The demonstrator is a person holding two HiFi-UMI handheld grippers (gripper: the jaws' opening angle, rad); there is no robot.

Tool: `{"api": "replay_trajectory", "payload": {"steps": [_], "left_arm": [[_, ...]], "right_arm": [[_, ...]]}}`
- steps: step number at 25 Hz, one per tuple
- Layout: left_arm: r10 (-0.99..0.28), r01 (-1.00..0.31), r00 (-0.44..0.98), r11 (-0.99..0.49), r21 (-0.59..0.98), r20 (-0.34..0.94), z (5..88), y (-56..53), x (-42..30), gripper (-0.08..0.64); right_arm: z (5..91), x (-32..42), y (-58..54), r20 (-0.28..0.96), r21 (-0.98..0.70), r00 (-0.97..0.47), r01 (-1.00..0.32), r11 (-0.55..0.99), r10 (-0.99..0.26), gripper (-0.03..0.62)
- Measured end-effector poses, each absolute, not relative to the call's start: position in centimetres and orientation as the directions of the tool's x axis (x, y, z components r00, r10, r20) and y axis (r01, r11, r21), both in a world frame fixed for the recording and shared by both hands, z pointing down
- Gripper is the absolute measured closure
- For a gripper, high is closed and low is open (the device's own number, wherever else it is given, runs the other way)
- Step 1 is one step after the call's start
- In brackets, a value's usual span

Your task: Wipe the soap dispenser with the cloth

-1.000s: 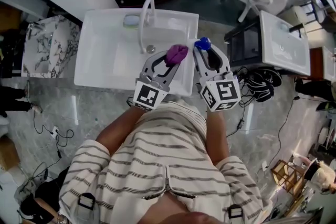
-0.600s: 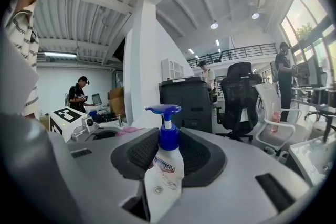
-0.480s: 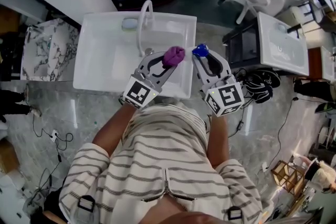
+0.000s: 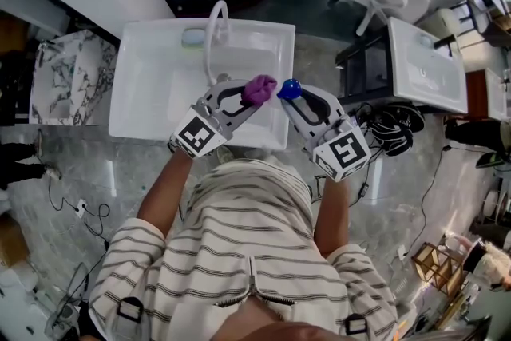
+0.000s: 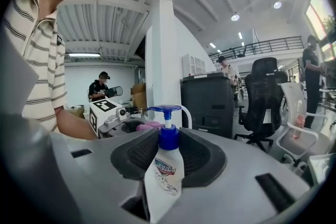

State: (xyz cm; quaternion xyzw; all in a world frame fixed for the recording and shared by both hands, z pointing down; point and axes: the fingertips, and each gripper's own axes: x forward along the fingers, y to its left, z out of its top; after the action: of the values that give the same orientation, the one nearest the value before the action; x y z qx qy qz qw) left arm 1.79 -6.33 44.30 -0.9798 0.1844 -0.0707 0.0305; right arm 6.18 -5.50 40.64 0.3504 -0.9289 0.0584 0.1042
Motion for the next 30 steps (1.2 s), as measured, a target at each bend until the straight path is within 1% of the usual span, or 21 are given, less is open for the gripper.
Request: {"api": "replay_trajectory", "payload": {"steps": [6,10,17,21,26,30], "left_arm": [[-0.239,-0.230,0.959,-0.970,-0.071,0.153,44.8,-5.7,1.8,0.442],[-0.181,-0.174,0.973,-0.983,-0.056,0.146,44.8,-5.5,1.9,0.442],[-0.132,-0.129,0.982,-0.991,-0.033,0.138,45.2,-5.0,2.1,0.442],[-0.115,-0.114,0.985,-0.993,-0.016,0.126,45.4,-5.1,2.5,0.443],[-0.072,-0.071,0.988,-0.997,-0.009,0.138,45.6,-5.0,3.1,0.443],[-0.047,-0.049,0.989,-0.999,0.011,0.139,46.1,-4.9,3.1,0.443]], "right_arm": [[40.9,5.3,-4.4,0.233,-0.053,-0.782,-0.604,0.795,-0.578,0.460],[40.9,4.6,-3.7,0.226,-0.054,-0.805,-0.572,0.818,-0.548,0.460],[40.5,3.8,-2.6,0.203,-0.059,-0.838,-0.528,0.847,-0.507,0.460],[39.6,3.5,-2.4,0.155,-0.081,-0.858,-0.505,0.859,-0.490,0.460],[38.7,3.3,-1.7,0.108,-0.121,-0.892,-0.450,0.885,-0.439,0.459],[38.5,3.0,-1.5,0.093,-0.136,-0.900,-0.436,0.890,-0.426,0.460]]}}
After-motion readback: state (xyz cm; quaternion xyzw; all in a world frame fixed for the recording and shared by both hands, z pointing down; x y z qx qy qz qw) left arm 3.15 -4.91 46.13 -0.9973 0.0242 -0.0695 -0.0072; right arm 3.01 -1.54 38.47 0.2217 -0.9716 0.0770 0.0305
